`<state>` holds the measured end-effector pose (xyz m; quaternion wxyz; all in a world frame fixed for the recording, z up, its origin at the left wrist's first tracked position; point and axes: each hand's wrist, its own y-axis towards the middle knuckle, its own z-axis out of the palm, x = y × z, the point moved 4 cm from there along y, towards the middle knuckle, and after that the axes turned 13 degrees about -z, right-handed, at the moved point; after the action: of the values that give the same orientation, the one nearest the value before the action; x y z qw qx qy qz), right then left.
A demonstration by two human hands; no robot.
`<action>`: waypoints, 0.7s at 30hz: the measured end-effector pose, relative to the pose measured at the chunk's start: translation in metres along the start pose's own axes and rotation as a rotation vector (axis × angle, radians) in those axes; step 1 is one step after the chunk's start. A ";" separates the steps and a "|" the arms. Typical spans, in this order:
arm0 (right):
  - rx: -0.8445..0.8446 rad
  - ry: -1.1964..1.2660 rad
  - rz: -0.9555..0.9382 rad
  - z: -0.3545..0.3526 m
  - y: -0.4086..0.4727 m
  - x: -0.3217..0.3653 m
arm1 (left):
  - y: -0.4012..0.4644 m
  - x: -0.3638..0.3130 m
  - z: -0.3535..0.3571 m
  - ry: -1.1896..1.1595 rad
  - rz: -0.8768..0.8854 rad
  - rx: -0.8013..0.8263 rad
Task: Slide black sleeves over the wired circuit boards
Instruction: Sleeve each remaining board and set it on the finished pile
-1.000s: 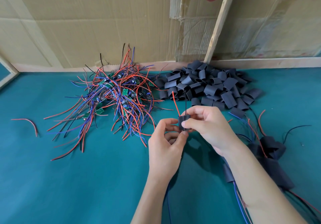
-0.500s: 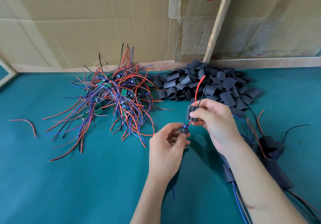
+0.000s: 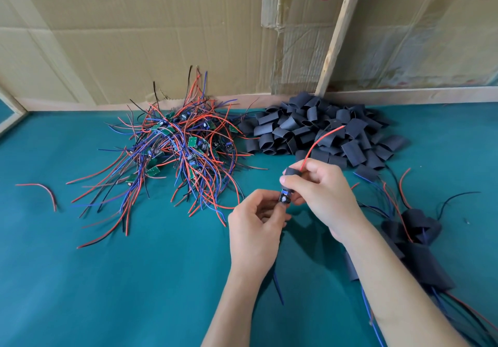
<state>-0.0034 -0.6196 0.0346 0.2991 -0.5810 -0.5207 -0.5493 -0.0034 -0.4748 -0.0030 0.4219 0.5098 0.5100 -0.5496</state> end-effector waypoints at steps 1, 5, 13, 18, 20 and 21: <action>-0.009 -0.007 -0.001 -0.001 0.000 0.000 | 0.000 0.000 0.000 -0.002 0.000 0.003; 0.033 -0.036 0.011 -0.004 0.000 -0.002 | 0.000 0.001 -0.001 -0.010 0.003 0.005; 0.102 0.000 0.023 -0.003 -0.001 0.000 | 0.001 0.002 0.001 -0.021 -0.001 0.008; 0.115 0.203 0.089 0.002 -0.003 0.005 | 0.000 0.002 0.000 -0.084 -0.031 0.000; 0.130 0.184 0.082 0.004 -0.003 0.007 | 0.000 0.002 -0.001 -0.099 -0.030 0.001; 0.137 0.164 0.080 0.006 -0.003 0.007 | 0.000 0.001 0.000 -0.096 -0.029 0.000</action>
<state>-0.0055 -0.6117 0.0390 0.4014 -0.5326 -0.5072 -0.5459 -0.0037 -0.4744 -0.0045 0.4379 0.4755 0.4966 -0.5793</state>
